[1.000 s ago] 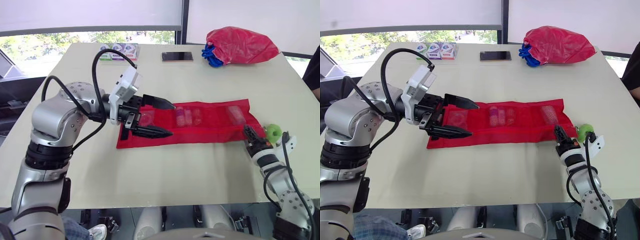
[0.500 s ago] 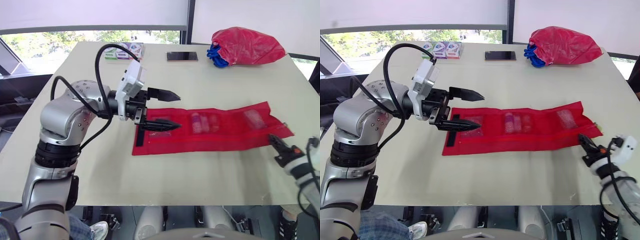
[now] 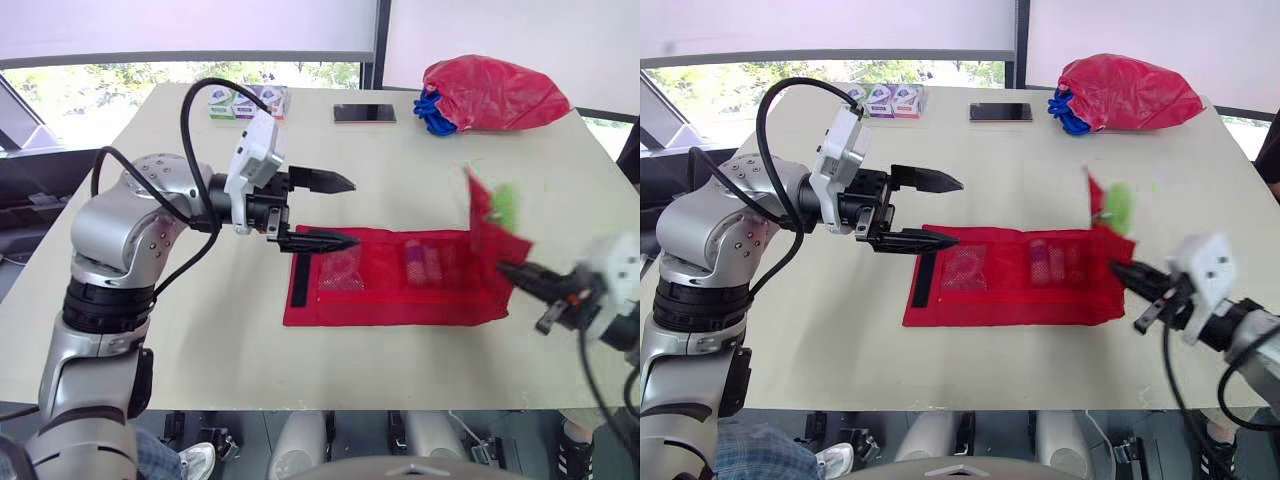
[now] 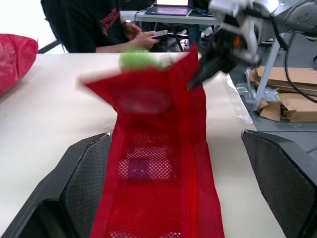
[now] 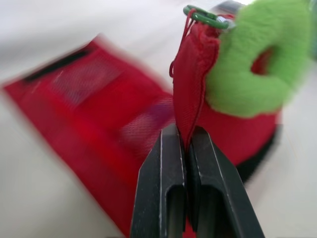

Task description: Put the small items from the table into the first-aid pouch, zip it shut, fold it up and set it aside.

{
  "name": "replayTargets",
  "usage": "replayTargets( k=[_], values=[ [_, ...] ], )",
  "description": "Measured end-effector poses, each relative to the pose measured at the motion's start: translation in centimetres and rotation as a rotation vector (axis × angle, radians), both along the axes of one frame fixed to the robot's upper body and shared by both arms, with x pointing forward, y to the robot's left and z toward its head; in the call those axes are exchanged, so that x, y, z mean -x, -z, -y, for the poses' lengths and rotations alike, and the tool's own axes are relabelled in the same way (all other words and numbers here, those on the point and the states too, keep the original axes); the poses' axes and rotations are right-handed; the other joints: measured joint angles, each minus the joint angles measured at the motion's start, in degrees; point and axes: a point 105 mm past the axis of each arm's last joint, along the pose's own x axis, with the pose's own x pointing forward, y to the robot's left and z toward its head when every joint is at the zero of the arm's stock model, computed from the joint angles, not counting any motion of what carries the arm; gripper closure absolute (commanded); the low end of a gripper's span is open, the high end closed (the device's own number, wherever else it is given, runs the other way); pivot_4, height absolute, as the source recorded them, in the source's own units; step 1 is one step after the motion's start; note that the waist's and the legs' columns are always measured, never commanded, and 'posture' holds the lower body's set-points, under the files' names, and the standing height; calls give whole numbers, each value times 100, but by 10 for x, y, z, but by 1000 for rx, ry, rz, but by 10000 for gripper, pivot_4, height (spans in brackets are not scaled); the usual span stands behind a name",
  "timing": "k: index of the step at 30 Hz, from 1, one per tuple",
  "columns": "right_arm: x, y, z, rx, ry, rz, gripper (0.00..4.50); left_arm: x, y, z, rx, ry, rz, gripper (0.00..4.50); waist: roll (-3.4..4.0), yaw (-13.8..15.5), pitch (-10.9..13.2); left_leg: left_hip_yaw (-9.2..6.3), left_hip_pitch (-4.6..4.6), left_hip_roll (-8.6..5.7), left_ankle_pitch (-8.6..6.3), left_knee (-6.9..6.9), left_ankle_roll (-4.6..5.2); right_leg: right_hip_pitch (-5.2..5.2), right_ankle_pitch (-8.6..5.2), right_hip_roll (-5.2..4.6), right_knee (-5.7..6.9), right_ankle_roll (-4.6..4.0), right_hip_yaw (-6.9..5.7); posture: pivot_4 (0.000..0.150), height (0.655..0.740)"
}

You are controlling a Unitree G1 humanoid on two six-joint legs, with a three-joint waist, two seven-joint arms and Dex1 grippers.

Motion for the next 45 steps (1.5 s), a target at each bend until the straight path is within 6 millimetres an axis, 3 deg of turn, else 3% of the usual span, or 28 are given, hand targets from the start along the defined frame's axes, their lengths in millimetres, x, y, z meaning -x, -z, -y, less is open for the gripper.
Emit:
replayTargets(
  k=[4,11,14,15,17,21,26,33,39,45],
  values=[
    [-7,18,-31,175,-146,39,44695,0,0,1,1,4,4,0,-4,17,2,-12,-6,-1,0,-1,-1,-1,-1,2,1,-2,-8,1500,7400],
    [-1,57,-38,448,-317,27,44695,1,2,-1,0,-3,-1,0,-8,27,3,-15,-12,-4,0,0,0,-1,6,-4,-6,8,-11,1500,7400],
    [-4,56,-40,423,-308,29,36499,1,4,-3,-5,-13,-5,0,-14,25,3,-19,-10,-3,0,0,-1,0,8,-3,-4,12,-14,1500,7400],
    [-3,56,-44,378,-308,7,29166,2,6,-3,-4,-22,-8,0,-14,22,4,-19,-10,-2,0,0,-1,0,10,-3,0,16,-14,1500,7400],
    [-2,55,-47,332,-303,-14,21072,2,8,-4,-2,-36,-11,0,-15,23,5,-22,-10,-1,0,0,-1,0,12,-3,3,16,-16,1500,7400],
    [0,30,-47,154,-250,-8,1642,2,22,-11,20,-104,-71,0,-16,26,5,-22,-7,0,0,4,-1,3,17,-5,7,12,-16,1500,7400],
    [3,7,-38,-16,-223,-23,672,2,38,-24,38,-187,-201,0,-18,27,6,-24,-2,0,0,4,-1,6,21,-7,9,6,-18,1500,7400],
    [9,-34,-39,-198,-311,29,672,-11,94,-68,102,-521,-419,0,-19,25,7,-26,-2,4,1,3,-2,5,26,-9,9,-3,-24,1500,7400],
    [11,-47,-43,-193,-392,40,672,-14,118,-90,144,-703,-539,0,-19,44,7,-26,-4,-1,1,4,-1,5,27,-19,9,-3,-28,1500,7400],
    [11,-59,-52,-177,-466,72,672,-10,142,-90,178,-806,-757,0,-22,48,6,-42,-8,-1,1,3,-2,5,28,-20,9,-5,-43,1500,7400]
  ],
)
